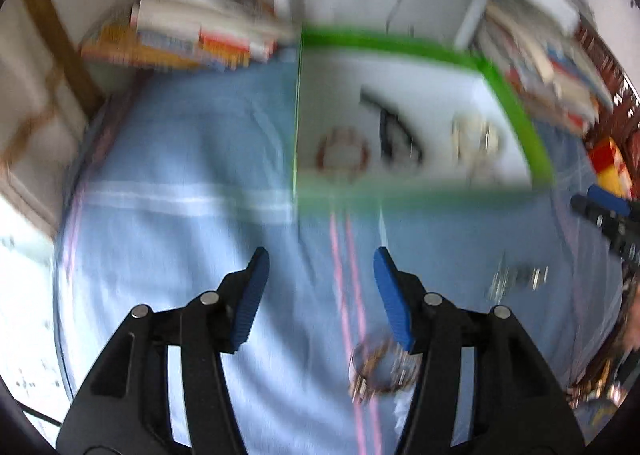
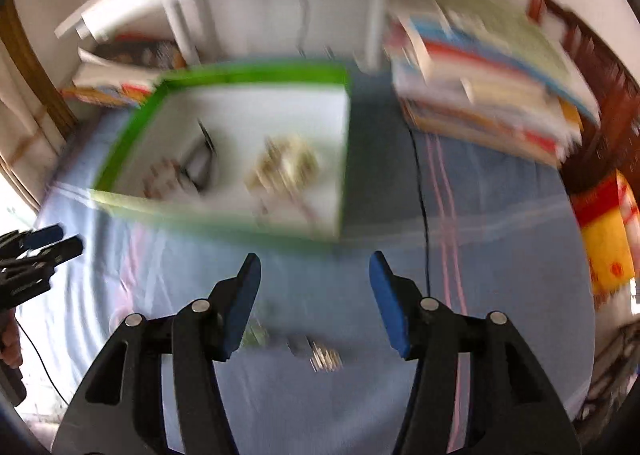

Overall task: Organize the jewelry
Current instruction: 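Grasp the metal bangle with wooden beads with the left tool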

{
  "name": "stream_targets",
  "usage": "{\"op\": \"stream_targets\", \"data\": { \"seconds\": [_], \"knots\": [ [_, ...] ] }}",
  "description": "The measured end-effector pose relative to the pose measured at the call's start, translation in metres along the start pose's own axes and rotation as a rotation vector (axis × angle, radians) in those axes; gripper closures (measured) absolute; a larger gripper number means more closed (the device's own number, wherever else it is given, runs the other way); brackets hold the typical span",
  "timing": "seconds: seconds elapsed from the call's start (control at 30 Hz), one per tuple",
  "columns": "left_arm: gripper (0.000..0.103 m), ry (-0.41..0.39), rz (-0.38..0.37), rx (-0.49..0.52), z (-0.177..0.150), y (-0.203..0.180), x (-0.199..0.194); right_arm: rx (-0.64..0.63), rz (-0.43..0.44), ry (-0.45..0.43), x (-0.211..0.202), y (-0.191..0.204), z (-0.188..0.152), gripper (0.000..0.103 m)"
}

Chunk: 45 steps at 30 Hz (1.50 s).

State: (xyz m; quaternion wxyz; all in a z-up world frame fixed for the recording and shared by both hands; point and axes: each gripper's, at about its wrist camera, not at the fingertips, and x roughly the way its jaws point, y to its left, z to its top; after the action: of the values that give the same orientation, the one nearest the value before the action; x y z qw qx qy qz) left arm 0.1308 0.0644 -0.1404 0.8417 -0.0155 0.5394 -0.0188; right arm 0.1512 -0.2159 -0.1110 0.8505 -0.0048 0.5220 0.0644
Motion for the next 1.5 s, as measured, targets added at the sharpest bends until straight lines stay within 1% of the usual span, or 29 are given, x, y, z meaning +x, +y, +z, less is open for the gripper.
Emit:
{"op": "stream_targets", "data": {
  "seconds": [0.07, 0.17, 0.23, 0.27, 0.33, 0.37, 0.5, 0.6, 0.73, 0.87, 0.9, 0.93, 1.0, 1.03, 1.13, 1.2, 1.27, 1.4, 1.5],
  "knots": [
    [0.049, 0.049, -0.005, -0.002, -0.023, 0.003, 0.007, 0.040, 0.002, 0.053, 0.006, -0.007, -0.022, 0.047],
    [0.049, 0.115, -0.034, -0.022, -0.054, 0.007, 0.019, 0.062, 0.005, 0.097, 0.010, -0.005, -0.044, 0.047],
    [0.050, 0.127, -0.042, -0.024, -0.062, 0.006, 0.022, 0.058, 0.010, 0.110, 0.011, -0.001, -0.052, 0.047],
    [0.053, 0.127, -0.043, -0.023, -0.064, 0.005, 0.023, 0.050, 0.015, 0.116, 0.012, 0.004, -0.056, 0.047],
    [0.077, 0.133, -0.044, -0.019, -0.065, 0.003, 0.026, 0.034, 0.019, 0.120, 0.012, 0.010, -0.061, 0.047],
    [0.079, 0.138, -0.051, -0.018, -0.064, 0.002, 0.028, 0.026, 0.019, 0.121, 0.012, 0.013, -0.063, 0.047],
    [0.079, 0.129, -0.066, 0.000, -0.058, -0.007, 0.027, 0.035, 0.011, 0.122, 0.009, 0.013, -0.067, 0.047],
    [0.078, 0.112, -0.082, 0.057, -0.053, -0.020, 0.025, 0.057, -0.001, 0.129, 0.009, 0.008, -0.069, 0.047],
    [0.078, 0.142, -0.086, 0.134, -0.047, -0.037, 0.036, 0.077, -0.003, 0.133, 0.010, 0.004, -0.070, 0.047],
    [0.078, 0.176, -0.123, 0.154, -0.046, -0.044, 0.046, 0.084, -0.002, 0.138, 0.011, 0.004, -0.073, 0.047],
    [0.077, 0.173, -0.132, 0.152, -0.045, -0.045, 0.048, 0.087, -0.001, 0.141, 0.012, 0.004, -0.074, 0.047],
    [0.074, 0.172, -0.138, 0.147, -0.043, -0.045, 0.049, 0.088, -0.001, 0.144, 0.012, 0.004, -0.074, 0.047],
    [0.074, 0.168, -0.129, 0.114, -0.036, -0.042, 0.053, 0.089, -0.001, 0.147, 0.014, 0.004, -0.075, 0.047],
    [0.072, 0.169, -0.111, 0.077, -0.032, -0.036, 0.057, 0.088, 0.000, 0.148, 0.014, 0.004, -0.075, 0.047],
    [0.075, 0.161, -0.092, -0.067, -0.024, -0.011, 0.059, 0.087, 0.001, 0.150, 0.016, 0.004, -0.074, 0.047],
    [0.075, 0.156, -0.035, -0.139, -0.022, 0.006, 0.059, 0.090, 0.001, 0.154, 0.017, 0.002, -0.074, 0.047],
    [0.075, 0.157, -0.036, -0.154, -0.022, 0.014, 0.058, 0.100, -0.001, 0.157, 0.019, -0.001, -0.074, 0.047],
    [0.075, 0.147, -0.035, -0.107, -0.026, 0.016, 0.056, 0.133, -0.018, 0.157, 0.023, -0.015, -0.071, 0.047],
    [0.072, 0.138, -0.034, -0.094, -0.026, 0.014, 0.055, 0.146, -0.031, 0.156, 0.025, -0.023, -0.068, 0.047]
  ]
}}
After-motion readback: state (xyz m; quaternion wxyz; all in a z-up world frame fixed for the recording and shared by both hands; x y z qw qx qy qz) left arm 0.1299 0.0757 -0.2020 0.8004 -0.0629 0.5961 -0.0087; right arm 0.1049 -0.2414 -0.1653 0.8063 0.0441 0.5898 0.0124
